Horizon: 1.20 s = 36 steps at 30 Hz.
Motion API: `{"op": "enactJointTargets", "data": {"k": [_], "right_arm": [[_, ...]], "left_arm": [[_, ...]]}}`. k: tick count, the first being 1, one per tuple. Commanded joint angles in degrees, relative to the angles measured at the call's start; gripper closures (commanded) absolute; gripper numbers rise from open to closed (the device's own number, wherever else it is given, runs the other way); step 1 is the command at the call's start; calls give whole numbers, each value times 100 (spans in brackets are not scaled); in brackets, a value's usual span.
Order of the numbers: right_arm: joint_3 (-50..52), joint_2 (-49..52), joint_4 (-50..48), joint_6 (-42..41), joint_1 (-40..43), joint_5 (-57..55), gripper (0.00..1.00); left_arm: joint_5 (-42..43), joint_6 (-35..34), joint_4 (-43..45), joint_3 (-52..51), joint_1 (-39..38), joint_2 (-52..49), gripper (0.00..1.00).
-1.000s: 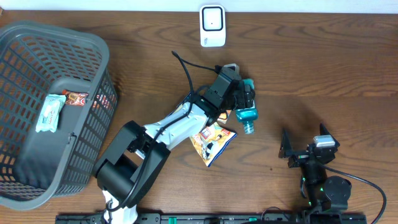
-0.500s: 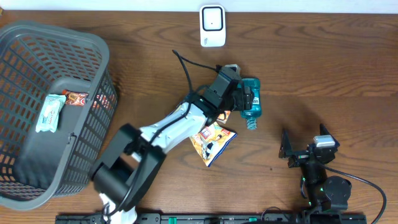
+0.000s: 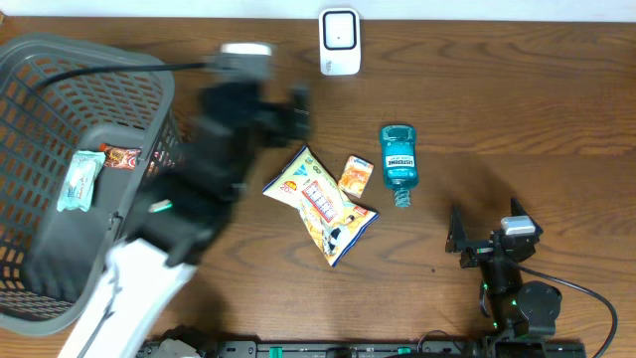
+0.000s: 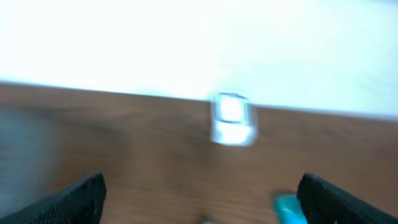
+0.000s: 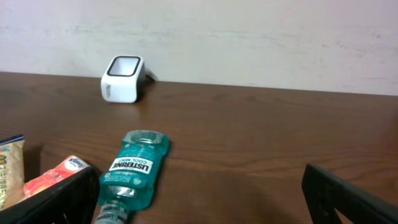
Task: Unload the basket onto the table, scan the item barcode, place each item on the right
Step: 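Set the Listerine bottle upright on the table and withdraw left gripper, then reach the left gripper into the basket and grasp the green wipes pack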
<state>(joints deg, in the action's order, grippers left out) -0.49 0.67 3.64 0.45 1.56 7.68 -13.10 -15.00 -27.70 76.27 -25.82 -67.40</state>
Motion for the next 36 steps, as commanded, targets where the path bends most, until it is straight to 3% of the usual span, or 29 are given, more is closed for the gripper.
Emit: {"op": "enactJointTargets", "data": {"k": [1,6,12,16,28,36], "right_arm": [[17,-33,7,-57,-90,-26,1],[17,-33,7,-57,-90,-26,1],[17,-33,7,-59,-90,-26,1],[17,-33,7,-59,-90,-26,1],[17,-33,7,-59,-90,-24,1],[17,-33,7,-57,-90,-26,1]], "left_arm": [[-348,157,-400,63,1377,485,2],[-345,142,-1084,61,3178,566,2],[-350,151,-1458,42,4437,-105,2],[-356,776,-1639,-13,5010,-977,2],[-850,1593,-1550,-20,5333,-3257,2],[-905,2216,-1211,-20,5300,-3934,4]]}}
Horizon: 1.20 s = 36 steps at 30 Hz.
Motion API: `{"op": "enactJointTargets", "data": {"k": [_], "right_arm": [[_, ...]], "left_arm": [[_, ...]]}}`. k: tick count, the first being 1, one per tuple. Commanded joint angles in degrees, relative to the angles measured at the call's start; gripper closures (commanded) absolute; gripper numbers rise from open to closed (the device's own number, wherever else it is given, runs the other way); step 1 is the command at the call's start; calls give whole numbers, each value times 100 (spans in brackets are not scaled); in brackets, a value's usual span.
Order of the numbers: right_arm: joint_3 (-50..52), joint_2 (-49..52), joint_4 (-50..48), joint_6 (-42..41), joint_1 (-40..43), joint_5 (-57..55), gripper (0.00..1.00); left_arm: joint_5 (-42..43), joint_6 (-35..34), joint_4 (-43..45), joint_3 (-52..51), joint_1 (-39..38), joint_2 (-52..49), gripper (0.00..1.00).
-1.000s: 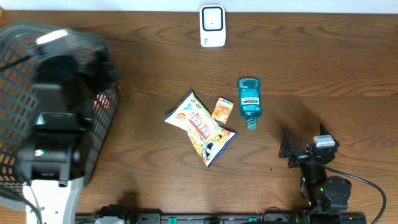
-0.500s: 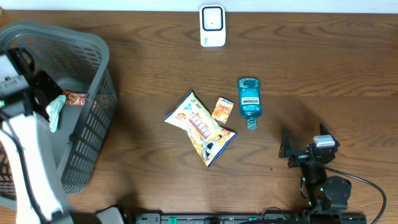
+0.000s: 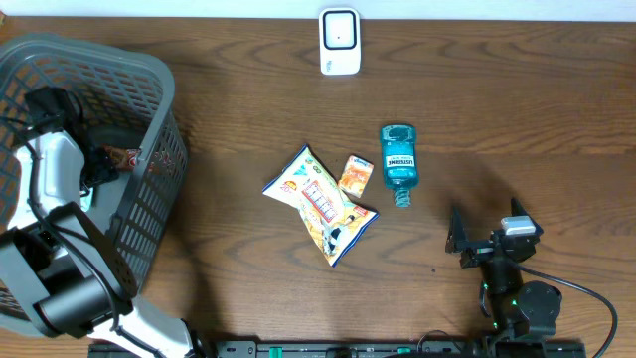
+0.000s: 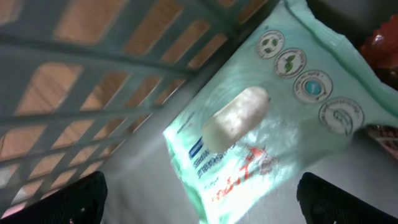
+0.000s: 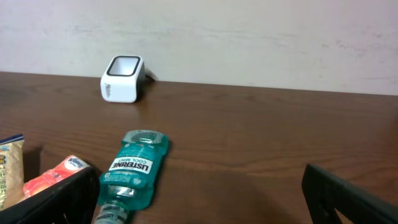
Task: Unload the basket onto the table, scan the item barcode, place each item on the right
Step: 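Reach the left gripper into the basket and grasp the green wipes pack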
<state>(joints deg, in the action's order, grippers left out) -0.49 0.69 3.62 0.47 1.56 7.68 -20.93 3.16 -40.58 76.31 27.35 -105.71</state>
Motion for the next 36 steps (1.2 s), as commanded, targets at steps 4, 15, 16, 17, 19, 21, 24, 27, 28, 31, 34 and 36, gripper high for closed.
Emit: {"op": "enactJointTargets", "data": {"k": [4,15,16,17,19,21,24,27,28,31,34,36], "right_arm": [[17,-35,9,-61,-90,-26,1],[17,-35,9,-61,-90,-26,1],[17,-35,9,-61,-90,-26,1],[17,-35,9,-61,-90,-26,1],[17,-35,9,-61,-90,-26,1],[17,-35,9,-61,-90,-26,1],[17,-35,9,-59,-90,-26,1],[17,-35,9,-59,-90,-26,1],[17,-35,9,-59,-90,-26,1],[17,-35,9,-61,-90,-26,1],[17,-35,9,-61,-90,-26,1],[17,-35,9,-61,-90,-26,1]], "left_arm": [[-120,498,243,-24,-33,-205,4],[-118,518,424,-24,-57,-662,14],[-118,518,424,-24,-63,-673,15],[-118,518,424,-24,-70,-688,18],[-118,518,422,-24,-70,-695,26],[-92,514,426,-24,-70,-695,30],[20,404,393,-24,-70,-695,52],[94,404,363,-24,-70,-695,70],[94,404,361,-24,-70,-695,81],[92,404,330,-22,-114,-658,93],[92,358,264,-22,-201,-466,92],[90,356,227,-22,-260,-227,92]]}}
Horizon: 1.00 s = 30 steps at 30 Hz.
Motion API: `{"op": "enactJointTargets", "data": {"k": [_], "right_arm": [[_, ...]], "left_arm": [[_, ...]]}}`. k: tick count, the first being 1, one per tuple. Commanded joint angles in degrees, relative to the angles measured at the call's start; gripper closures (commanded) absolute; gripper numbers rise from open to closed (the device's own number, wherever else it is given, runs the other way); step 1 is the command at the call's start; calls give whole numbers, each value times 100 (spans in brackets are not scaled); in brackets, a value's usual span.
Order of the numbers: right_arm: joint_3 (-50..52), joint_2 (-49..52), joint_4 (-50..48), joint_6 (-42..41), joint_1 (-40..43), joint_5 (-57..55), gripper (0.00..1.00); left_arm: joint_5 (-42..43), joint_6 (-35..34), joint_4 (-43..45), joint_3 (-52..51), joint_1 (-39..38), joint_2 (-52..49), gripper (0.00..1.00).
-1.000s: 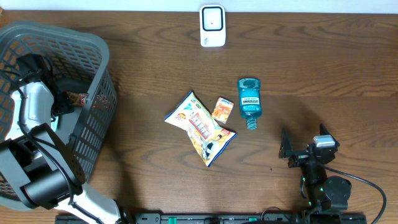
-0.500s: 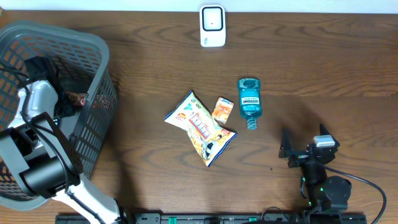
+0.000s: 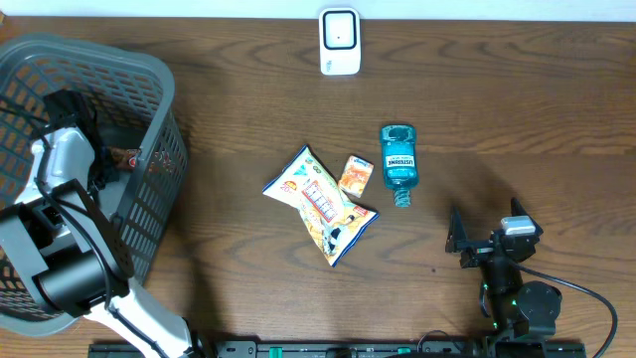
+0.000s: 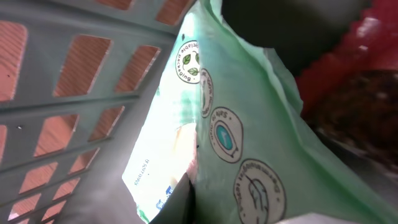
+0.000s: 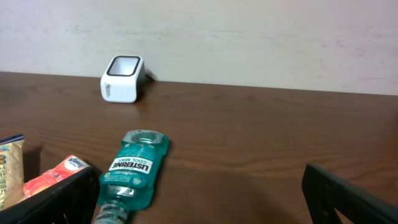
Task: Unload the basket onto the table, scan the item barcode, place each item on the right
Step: 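Reach the left gripper into the basket and grasp the green wipes pack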
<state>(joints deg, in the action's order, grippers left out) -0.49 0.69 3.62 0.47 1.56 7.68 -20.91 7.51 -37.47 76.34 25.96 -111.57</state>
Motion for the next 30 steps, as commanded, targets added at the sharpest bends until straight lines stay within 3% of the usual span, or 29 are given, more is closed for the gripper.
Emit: {"op": "enactJointTargets", "data": {"k": [1,8,12,17,19,22,30], "right_arm": [[17,-35,9,-59,-90,-26,1],[17,-35,9,-61,-90,-26,1],[17,-35,9,-59,-90,-26,1],[17,-35,9,-59,-90,-26,1],[17,-35,9,-61,-90,-26,1],[17,-35,9,-59,-90,-26,1],[17,-35,9,-59,-90,-26,1]], "left_arm": [[87,-94,-105,-24,-146,531,92],[87,-621,-260,-24,-273,2210,92],[160,-1928,-256,-24,-326,3775,93],[1663,-2743,-160,-24,-658,5202,92],[2830,-3224,-94,-24,-1029,5772,93],[3875,-3377,28,-24,-1803,6135,93],[3945,-3303,0,-299,-4417,5532,92]]}}
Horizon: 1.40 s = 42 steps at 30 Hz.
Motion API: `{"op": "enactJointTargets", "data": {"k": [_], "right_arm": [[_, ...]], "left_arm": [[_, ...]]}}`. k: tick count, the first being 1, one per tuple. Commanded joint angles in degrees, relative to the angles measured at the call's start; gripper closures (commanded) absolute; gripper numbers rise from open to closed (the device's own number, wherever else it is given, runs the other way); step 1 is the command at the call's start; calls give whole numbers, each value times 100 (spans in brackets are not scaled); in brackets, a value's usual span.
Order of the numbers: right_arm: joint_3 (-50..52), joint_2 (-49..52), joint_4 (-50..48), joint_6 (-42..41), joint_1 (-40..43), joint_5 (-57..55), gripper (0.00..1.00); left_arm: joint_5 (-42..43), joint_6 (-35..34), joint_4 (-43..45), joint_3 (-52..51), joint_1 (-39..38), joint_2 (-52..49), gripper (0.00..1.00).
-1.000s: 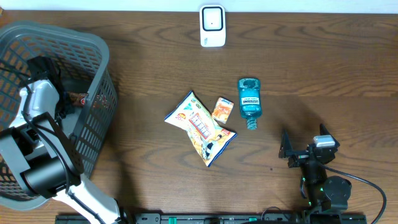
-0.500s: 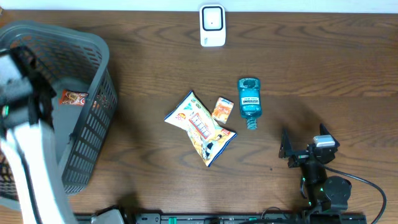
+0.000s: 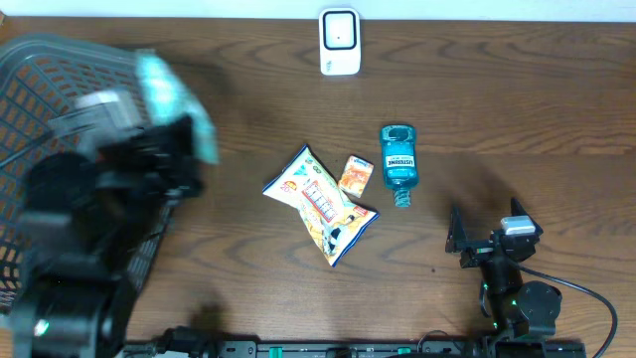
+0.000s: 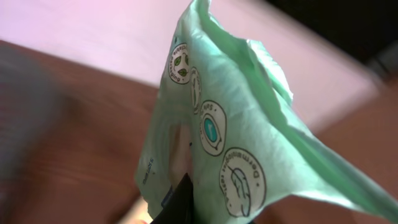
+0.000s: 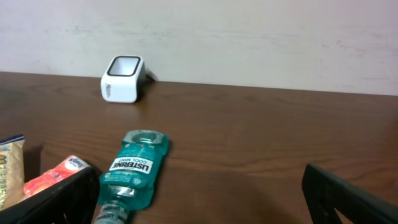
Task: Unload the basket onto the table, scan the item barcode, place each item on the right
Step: 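Reach the left gripper into the basket and grasp the green wipes pack, then carry the green wipes pack right and drop it beside the bottle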
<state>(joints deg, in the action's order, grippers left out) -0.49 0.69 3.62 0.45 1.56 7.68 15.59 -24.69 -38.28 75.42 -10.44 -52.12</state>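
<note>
A pale green wipes packet [image 4: 211,130] fills the left wrist view, pinched at its lower edge by my left gripper [image 4: 185,202], which is shut on it. From overhead the packet [image 3: 171,88] shows blurred in the air at the basket's right rim, with the left gripper [image 3: 179,144] under it. The white scanner [image 3: 339,42] stands at the table's far edge and shows small in the right wrist view as the scanner [image 5: 124,79]. My right gripper [image 5: 202,205] rests open and empty at the front right, seen from above as the right gripper [image 3: 467,241].
The grey mesh basket [image 3: 40,70] stands at the left. A teal Listerine bottle [image 3: 398,159], a yellow snack bag [image 3: 320,204] and a small orange packet [image 3: 355,175] lie mid-table between the arms. The bottle [image 5: 134,167] lies ahead of the right gripper.
My left gripper, shut on the green packet down in the basket, now holds it lifted out at the basket's right rim. The right arm has not moved.
The left arm first hung blurred over the table by the basket, gripper open, with the packet lying in the basket. Then it was inside the basket, open over the packet, then shut on it. Now the packet is held up outside the basket.
</note>
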Motion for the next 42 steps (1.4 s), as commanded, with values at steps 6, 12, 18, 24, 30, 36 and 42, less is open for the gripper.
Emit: {"op": "enactJointTargets", "data": {"k": [6,12,18,24,30,36,42], "right_arm": [[17,-35,9,-59,-90,-26,1],[17,-35,9,-57,-90,-26,1],[17,-35,9,-57,-90,-26,1],[17,-35,9,-59,-90,-26,1],[17,-35,9,-59,-92,-26,1],[17,-35,9,-59,-90,-24,1],[17,-35,9,-59,-90,-26,1]], "left_arm": [[-177,-46,361,-337,-2413,-2194,93],[-98,-76,1469,-337,-3058,-3838,92],[1300,-463,3897,-337,-3357,-5040,93],[1554,-1703,5191,-337,-3418,-5910,93],[1552,-1915,5499,-337,-3571,-6579,92],[1552,-1912,5525,-334,-3593,-6612,74],[1547,-1904,5508,-330,-3587,-6343,62]]}}
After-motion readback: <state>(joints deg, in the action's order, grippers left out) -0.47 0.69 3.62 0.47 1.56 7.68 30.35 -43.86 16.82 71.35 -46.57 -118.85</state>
